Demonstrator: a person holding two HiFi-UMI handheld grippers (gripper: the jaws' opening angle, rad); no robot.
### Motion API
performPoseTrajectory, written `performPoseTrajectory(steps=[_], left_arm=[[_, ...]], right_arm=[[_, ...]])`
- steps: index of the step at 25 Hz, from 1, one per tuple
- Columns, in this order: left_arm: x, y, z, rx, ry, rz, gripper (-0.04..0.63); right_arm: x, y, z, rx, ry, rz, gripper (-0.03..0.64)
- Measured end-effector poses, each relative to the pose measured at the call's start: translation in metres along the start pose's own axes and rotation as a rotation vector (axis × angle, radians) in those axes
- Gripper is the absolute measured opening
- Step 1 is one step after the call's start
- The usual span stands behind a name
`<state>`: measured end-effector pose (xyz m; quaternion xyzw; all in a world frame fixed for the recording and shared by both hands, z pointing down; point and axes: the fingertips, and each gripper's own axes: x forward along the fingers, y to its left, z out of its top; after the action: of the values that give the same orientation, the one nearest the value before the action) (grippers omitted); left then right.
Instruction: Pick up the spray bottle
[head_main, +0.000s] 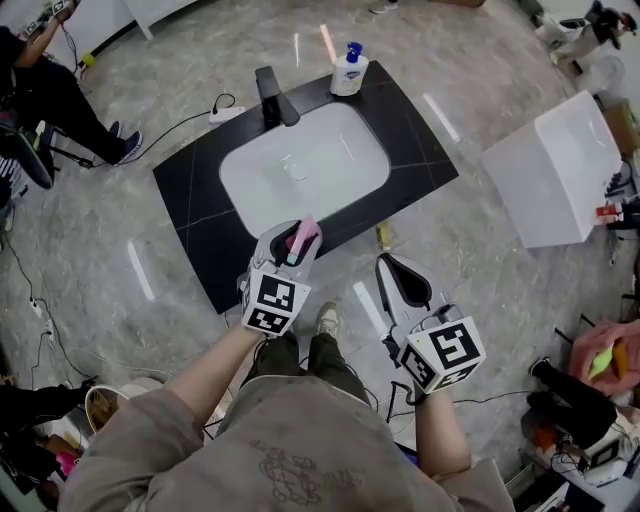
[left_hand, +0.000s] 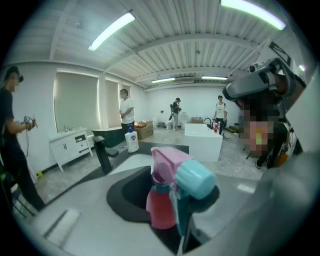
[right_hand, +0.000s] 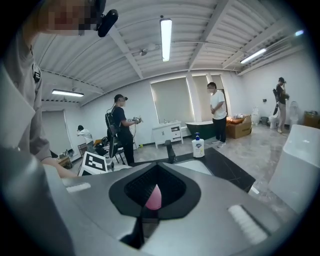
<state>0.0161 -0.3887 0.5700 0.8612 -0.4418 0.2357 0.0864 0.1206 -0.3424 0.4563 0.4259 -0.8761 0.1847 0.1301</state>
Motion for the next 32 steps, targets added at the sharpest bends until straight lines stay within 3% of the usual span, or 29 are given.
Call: performPoseTrajectory(steps=[3,8,21,27,32], left_arm=[[-0.012,0.005,0.024,0.09,-0.015,0.003,0.143],[-0.032,0.02,0.068,0.151,-0.048,-0.002,0.143],[-0.107,0.05,0.186,0.153,-0.247,0.01,0.143],[-0.146,0.058,0.221,0.178,-0.329,0.035,0.143],[-0.173,0.064,0.226,0.143,-0.363,0.05,0.143]], right_arm=[[-0.007,-0.003,0.024,-0.036,-0.04,-0.016,0.028],[-0.018,-0.003,0.068,-0.12,-0.112,-0.033,0.028],[-0.07,0.006,0.179,-0.296,-0.336,-0.127,0.028],[-0.088,0.024,0.199,-0.325,-0.401,-0.124,0.028],[-0.099,0.029,0.2,-0.327,-0.414,-0.131,0.028]])
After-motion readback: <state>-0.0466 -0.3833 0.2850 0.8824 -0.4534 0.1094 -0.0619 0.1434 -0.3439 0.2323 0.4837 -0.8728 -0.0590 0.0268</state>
